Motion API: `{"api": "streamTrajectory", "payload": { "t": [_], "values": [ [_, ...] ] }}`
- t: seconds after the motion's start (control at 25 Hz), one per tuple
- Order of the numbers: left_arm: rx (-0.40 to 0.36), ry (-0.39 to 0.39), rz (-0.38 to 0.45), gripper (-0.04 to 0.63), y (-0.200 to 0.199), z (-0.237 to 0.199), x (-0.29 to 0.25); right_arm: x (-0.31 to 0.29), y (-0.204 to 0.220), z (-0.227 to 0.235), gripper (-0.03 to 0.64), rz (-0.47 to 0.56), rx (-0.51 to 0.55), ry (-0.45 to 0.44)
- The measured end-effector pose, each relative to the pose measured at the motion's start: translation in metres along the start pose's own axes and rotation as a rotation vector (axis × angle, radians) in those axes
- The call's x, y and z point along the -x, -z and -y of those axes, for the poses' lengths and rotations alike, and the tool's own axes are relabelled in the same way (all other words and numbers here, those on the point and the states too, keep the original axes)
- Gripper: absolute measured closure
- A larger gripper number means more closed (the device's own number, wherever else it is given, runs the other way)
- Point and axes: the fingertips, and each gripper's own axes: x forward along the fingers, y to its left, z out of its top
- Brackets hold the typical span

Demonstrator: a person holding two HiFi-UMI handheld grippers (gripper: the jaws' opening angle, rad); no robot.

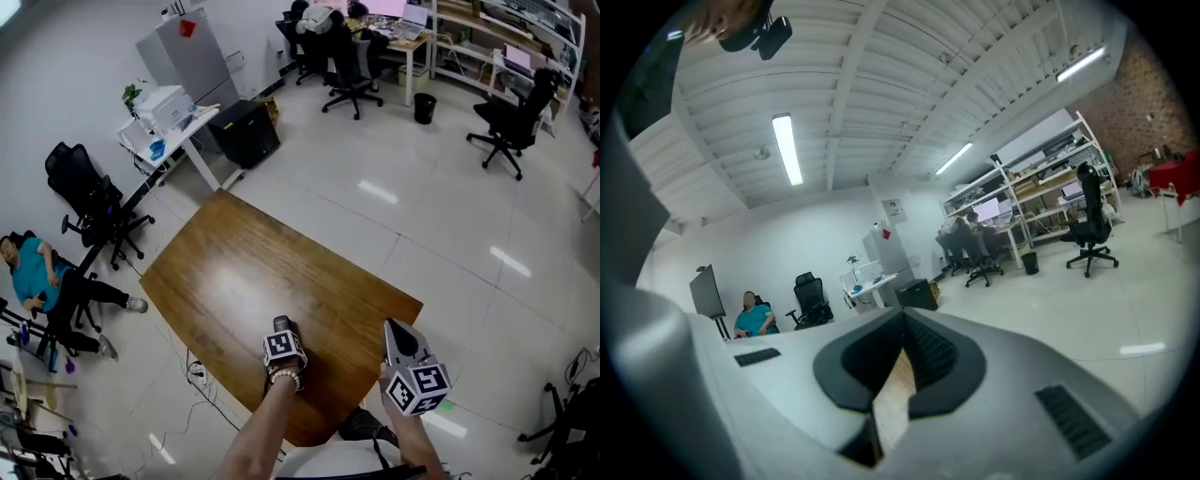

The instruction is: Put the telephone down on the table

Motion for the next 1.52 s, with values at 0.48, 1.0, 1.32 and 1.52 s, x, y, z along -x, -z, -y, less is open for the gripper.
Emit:
{"api": "streamTrajectory", "payload": {
  "t": [0.48,1.0,1.32,1.52],
  "values": [
    [0.075,-0.006,0.108,0.135,-0.007,0.01,0.006,-0.003,-0.003,-0.001,0.606,0.005,0.002,-0.015],
    [0.353,0.544,0.649,0.382,-0.002,-0.034,0.17,-0.006,-0.01,-0.051,0.606,0.001,0.066,-0.119],
    [0.399,0.505,0.76,0.595,0.046,-0.088,0.231,0.011,-0.016,-0.111,0.606,0.015,0.13,-0.198],
    [0.332,0.492,0.853,0.595,0.072,-0.098,0.27,0.033,-0.016,-0.153,0.606,0.021,0.17,-0.246]
  ]
}}
